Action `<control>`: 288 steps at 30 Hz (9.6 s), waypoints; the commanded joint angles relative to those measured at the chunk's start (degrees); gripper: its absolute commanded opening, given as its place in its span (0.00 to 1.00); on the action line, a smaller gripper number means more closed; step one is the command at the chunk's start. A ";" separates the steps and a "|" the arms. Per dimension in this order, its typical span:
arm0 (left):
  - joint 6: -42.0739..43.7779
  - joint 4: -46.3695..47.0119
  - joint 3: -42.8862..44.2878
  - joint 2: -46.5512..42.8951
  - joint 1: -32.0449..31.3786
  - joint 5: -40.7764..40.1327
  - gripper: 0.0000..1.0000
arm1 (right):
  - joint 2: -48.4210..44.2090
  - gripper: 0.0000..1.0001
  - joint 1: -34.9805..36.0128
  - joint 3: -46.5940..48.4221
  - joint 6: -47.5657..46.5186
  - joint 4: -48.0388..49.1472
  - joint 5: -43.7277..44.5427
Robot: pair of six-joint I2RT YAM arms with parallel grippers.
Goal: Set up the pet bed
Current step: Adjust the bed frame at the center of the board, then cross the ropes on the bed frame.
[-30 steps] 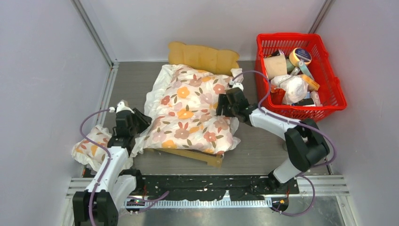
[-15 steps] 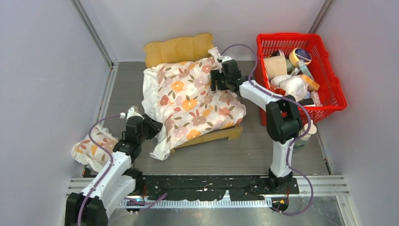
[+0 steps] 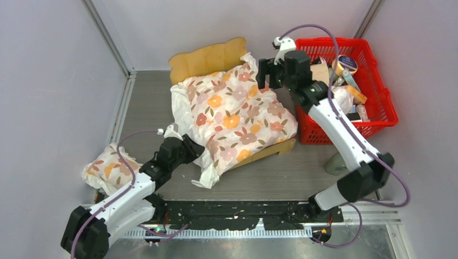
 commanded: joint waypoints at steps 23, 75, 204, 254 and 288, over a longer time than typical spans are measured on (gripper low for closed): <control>51.29 -5.08 56.73 35.97 34.88 35.32 0.69 | -45.11 0.78 23.68 -49.51 24.32 -2.63 -2.37; 53.42 22.08 37.28 33.20 41.52 33.66 0.04 | -1.68 0.73 10.21 -37.68 11.45 14.41 4.32; 54.10 25.97 24.42 21.31 -10.53 18.96 0.00 | -37.53 0.55 25.59 -55.25 22.35 28.48 -0.25; 48.46 29.29 24.44 23.93 -9.87 21.06 0.00 | -34.88 0.43 29.02 -62.81 31.38 33.84 -5.35; 48.80 28.68 25.96 24.13 -9.87 21.48 0.00 | -28.44 0.44 32.00 -57.14 28.66 30.23 11.39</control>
